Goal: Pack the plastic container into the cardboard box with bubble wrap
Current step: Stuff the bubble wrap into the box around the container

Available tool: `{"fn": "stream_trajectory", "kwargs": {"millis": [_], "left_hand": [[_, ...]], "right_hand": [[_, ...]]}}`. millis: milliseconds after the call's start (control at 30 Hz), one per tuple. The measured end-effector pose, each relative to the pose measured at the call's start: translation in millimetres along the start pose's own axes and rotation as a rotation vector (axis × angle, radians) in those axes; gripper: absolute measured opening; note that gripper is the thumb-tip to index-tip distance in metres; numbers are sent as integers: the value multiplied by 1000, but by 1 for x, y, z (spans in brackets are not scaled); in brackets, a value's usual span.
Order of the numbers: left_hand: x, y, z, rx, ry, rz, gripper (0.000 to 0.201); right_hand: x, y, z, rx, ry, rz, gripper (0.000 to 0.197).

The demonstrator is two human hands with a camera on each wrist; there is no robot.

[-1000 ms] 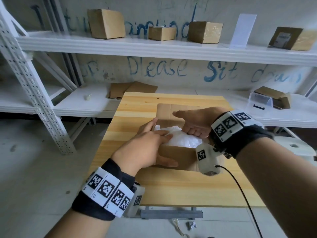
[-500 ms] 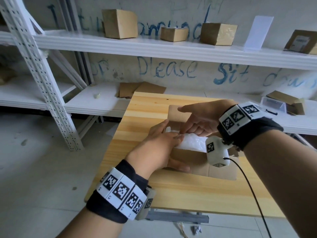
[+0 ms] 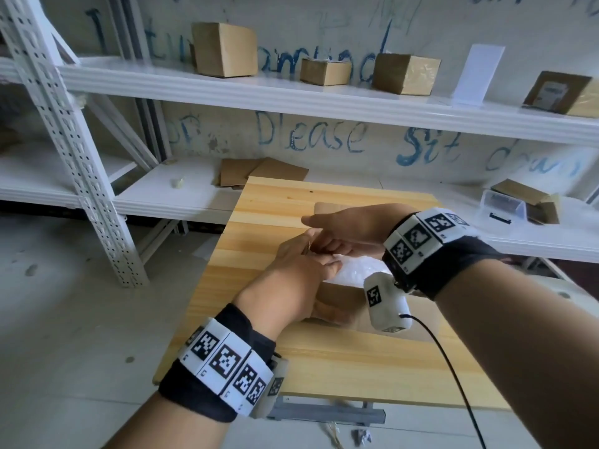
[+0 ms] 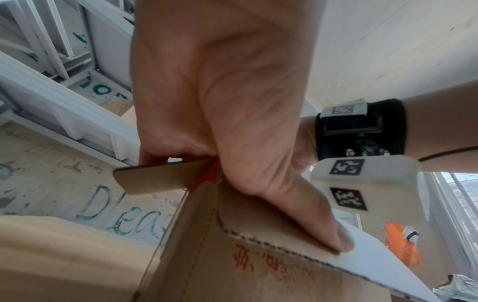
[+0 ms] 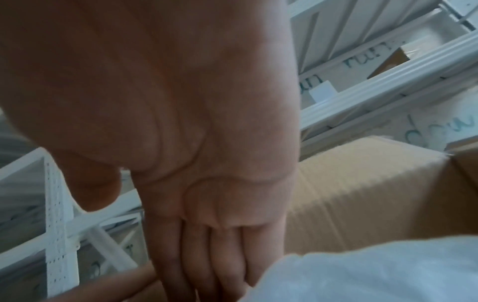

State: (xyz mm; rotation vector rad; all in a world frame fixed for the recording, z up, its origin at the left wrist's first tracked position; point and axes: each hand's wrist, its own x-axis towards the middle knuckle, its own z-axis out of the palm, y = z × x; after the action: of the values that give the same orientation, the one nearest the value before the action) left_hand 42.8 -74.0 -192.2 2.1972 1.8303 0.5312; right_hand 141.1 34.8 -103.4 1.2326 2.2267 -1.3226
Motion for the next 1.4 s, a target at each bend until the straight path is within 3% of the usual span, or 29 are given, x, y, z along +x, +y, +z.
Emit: {"fn": "stream_trajectory", "kwargs": {"millis": [133,300,400,533,633,733,867,933,1067,1100,1167,1233,1267,1333,1400], "left_hand": [[1,14,-6,356,-53,-44,74],[-19,23,-13,258,125,-63,56],[-24,25,-20,202,166,0,33],[-23,29,-25,119,77,-11,44],[-19,25,-25,151,-19,-71,49],[-19,26,-26,159,-49,-87,50],[-22,26,-26,115,11,-78,54],[-23,24,-24,165,81,-46,53],[-23,22,-22,237,131,-106,58],[-24,23,-23,230,133,-127,58],[-25,25,-25,217,121,-145,56],[-26,25,-25,185,113,-156,49],[-26,25,-24,177,114,-156,47],[-24,24,-21,235,129,-135,50],[-23,24,-20,312,118,-141,58]], "right_hand": [[-36,14,-16,86,160,-7,84],[-71,42,-23,-41,344,14,70],[-77,55,-16,-63,390,-36,63],[-77,62,6,-216,289,50,59],[-80,67,19,-551,294,-17,39],[-83,70,24,-635,328,-61,35],[-84,83,17,-636,520,-101,35],[-83,88,21,-652,597,-205,28],[-74,91,40,-696,551,-173,9],[-73,89,44,-797,580,-153,12],[-77,88,44,-751,541,-110,23],[-67,100,36,-679,615,-248,43],[-70,102,37,-690,625,-272,43],[-80,94,48,-751,715,-220,27],[-82,93,58,-822,892,-85,48]]}}
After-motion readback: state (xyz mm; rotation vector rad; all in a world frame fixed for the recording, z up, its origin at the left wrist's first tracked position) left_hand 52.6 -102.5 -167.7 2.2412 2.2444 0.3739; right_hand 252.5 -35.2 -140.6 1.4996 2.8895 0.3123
